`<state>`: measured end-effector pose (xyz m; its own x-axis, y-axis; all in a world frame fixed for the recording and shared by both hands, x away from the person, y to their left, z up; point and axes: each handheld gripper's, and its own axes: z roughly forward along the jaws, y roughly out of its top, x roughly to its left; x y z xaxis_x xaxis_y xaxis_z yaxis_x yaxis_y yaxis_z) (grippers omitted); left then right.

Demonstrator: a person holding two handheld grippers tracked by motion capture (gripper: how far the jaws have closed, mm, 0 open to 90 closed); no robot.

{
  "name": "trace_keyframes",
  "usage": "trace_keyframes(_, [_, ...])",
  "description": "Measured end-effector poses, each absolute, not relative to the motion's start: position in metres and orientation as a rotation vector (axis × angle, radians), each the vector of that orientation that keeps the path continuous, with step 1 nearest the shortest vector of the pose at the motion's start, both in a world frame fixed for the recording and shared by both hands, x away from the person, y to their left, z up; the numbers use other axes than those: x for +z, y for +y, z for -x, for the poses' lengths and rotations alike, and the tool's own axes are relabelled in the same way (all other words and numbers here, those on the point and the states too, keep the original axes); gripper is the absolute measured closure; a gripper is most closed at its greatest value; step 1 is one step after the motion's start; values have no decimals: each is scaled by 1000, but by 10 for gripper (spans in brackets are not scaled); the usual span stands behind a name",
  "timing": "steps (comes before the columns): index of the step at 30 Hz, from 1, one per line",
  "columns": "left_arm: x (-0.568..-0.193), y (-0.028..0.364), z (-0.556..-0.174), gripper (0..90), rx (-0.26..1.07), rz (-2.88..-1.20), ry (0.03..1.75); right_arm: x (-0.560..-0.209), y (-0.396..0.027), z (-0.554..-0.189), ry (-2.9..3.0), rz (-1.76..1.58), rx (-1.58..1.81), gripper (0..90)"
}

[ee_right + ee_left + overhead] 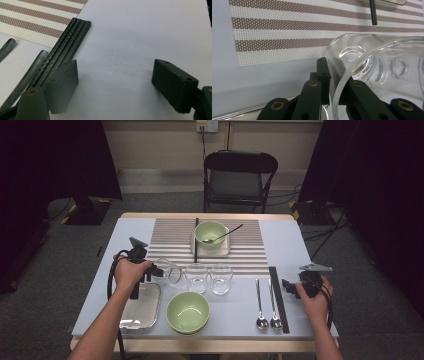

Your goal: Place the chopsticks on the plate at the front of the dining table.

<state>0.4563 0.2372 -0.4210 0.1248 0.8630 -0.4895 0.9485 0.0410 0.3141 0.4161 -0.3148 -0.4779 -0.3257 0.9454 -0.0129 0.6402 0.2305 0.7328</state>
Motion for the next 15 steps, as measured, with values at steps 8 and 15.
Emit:
trace_keyframes(8, [-419,240,-456,857,-189,-1816,1760,-478,-315,-416,2050,-1453,883,202])
trace_keyframes(15, [-417,242,-456,857,-206,-1794,1756,-478,-315,-416,2048,-1452,883,202])
